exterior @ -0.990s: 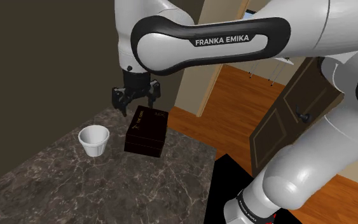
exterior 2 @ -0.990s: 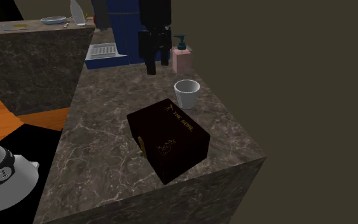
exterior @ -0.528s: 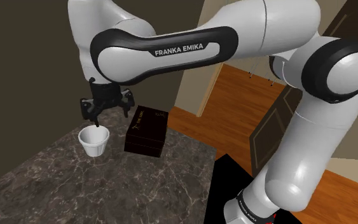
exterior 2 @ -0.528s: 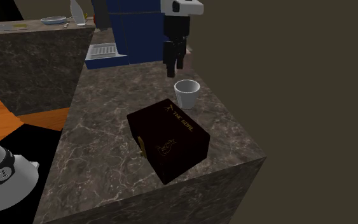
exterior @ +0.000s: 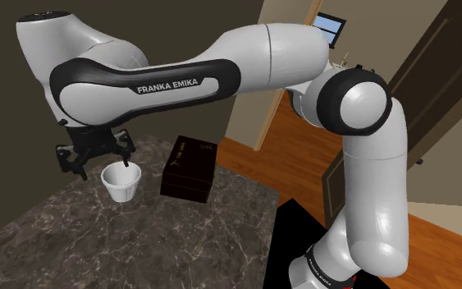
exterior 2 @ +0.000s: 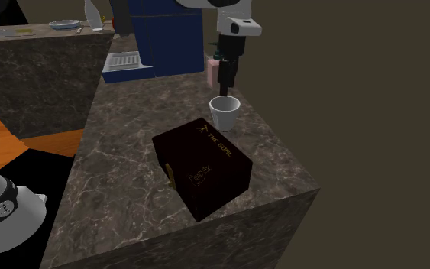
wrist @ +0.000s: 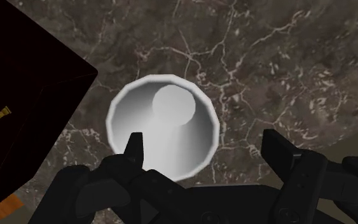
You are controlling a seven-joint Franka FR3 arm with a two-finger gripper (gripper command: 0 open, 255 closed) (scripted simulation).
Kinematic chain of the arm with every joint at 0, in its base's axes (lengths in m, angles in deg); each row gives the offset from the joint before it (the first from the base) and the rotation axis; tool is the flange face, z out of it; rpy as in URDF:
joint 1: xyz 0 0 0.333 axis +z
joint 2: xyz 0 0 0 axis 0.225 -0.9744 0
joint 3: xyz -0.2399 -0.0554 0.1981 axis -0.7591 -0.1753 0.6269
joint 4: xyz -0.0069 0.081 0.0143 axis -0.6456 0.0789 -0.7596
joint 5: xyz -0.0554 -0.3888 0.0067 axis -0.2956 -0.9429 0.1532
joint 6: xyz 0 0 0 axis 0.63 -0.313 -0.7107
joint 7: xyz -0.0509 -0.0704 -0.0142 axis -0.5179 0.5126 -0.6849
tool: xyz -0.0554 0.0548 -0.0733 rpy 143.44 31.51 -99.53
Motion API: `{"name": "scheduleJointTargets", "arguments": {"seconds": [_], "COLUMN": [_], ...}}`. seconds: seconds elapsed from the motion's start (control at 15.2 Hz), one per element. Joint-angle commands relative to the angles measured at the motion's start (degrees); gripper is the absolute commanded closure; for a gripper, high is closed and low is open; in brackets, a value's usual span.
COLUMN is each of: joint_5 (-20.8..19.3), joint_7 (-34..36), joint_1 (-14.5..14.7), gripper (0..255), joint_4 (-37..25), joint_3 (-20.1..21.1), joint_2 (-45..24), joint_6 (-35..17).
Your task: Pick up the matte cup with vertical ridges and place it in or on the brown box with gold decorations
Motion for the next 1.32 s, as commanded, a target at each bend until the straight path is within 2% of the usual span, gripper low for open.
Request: {"name": "scheduleJointTargets", "arguments": {"seconds": [0.0,0.46,0.92,0.99,1.25], "joint_5": [-0.9,-1.55,-1.55,-1.55,-1.55], "joint_7": [0.72,1.41,1.41,1.41,1.41], "joint_1": [1.57,0.69,0.7,0.7,0.69], "gripper": [0,0,0,255,255], "joint_4": [-2.66,1.72,1.71,1.71,1.71], "joint_3": [-0.48,-0.9,-0.9,-0.9,-0.9], "joint_2": [-2.73,-3.23,-3.23,-3.23,-3.23], "joint_6": [0.36,-4.29,-4.28,-4.28,-4.28]}}
